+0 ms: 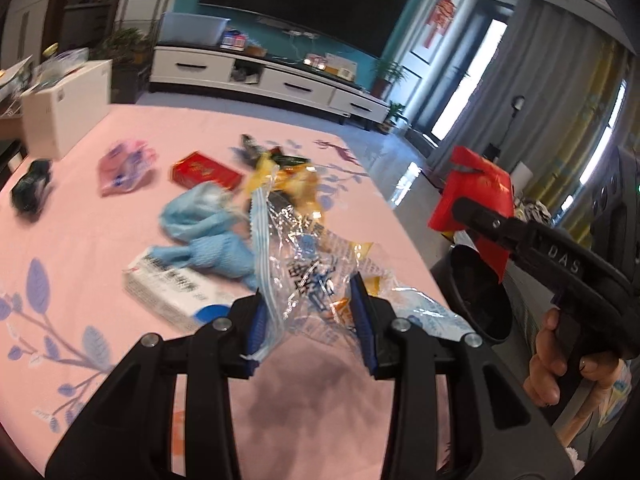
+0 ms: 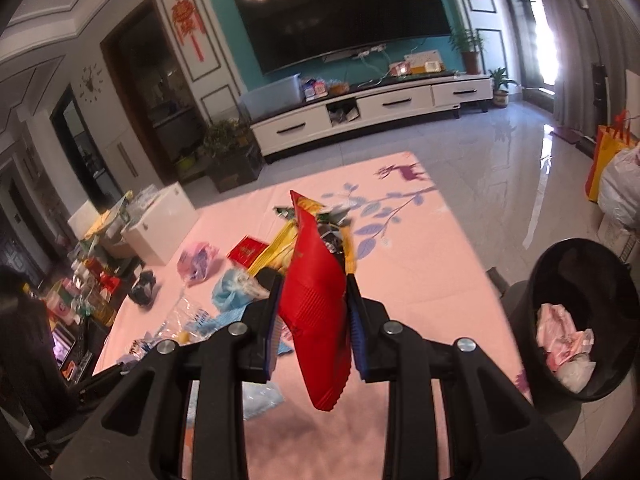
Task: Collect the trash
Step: 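Lift the zip bag and red packet and carry both over the black bin, then open the left tool over the bin while the right tool releases the red packet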
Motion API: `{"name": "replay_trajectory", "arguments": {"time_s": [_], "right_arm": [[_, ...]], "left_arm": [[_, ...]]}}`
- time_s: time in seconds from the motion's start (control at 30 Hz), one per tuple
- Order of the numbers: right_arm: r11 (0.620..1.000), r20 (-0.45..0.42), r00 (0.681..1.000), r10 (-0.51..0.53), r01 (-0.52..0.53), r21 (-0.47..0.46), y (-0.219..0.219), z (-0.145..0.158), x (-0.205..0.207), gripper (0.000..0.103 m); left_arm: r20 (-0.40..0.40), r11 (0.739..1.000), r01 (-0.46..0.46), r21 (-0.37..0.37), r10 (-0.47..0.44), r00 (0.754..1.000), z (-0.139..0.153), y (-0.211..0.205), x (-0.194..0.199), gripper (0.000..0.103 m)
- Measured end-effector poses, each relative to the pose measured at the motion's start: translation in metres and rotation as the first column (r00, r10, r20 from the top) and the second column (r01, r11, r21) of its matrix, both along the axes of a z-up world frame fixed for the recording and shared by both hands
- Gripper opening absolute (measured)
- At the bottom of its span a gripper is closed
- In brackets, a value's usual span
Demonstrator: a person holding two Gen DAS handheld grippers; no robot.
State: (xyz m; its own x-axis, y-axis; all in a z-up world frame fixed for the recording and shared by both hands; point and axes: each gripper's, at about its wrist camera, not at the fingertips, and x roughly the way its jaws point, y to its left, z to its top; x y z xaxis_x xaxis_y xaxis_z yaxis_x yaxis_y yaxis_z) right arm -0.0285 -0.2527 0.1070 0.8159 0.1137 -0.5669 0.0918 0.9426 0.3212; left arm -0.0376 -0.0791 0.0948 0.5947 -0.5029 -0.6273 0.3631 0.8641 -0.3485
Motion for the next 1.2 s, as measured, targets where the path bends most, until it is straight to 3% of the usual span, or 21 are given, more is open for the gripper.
{"name": "replay_trajectory", "arguments": {"time_s": [0.17,0.33,0.57,0.93,1.2], "right_arm": [[0.999,-0.01,1.0,-0.029,0.029,-0.018,-0.03,0.005,-0.005,0.03],[0.99,-0.051,0.989,-0.137,0.136,-0.036,-0.071,0.0,-0.011,0.03],[0.949,-0.035,0.952,-0.305,0.301,-0.092,-0.127,0.0,-0.036,0.03],[0.851,-0.137,0.842,-0.522,0.525,-0.018,-0.218,-0.034,-0.072,0.03],[0.764,-0.268,0.735,-0.623,0.645,-0.008,-0.263,-0.071,-0.088,0.03]], "left_arm": [[0.007,0.998,0.067,0.01,-0.067,0.998,0.004,-0.05,0.001,0.038],[0.012,0.99,0.133,0.05,-0.134,0.991,0.001,-0.108,0.001,0.038],[-0.02,0.968,0.242,0.07,-0.241,0.97,-0.009,-0.178,-0.001,0.038],[-0.054,0.9,0.41,0.144,-0.407,0.912,-0.033,-0.28,-0.015,0.038],[-0.159,0.858,0.501,0.112,-0.482,0.862,-0.067,-0.325,-0.006,0.038]]}}
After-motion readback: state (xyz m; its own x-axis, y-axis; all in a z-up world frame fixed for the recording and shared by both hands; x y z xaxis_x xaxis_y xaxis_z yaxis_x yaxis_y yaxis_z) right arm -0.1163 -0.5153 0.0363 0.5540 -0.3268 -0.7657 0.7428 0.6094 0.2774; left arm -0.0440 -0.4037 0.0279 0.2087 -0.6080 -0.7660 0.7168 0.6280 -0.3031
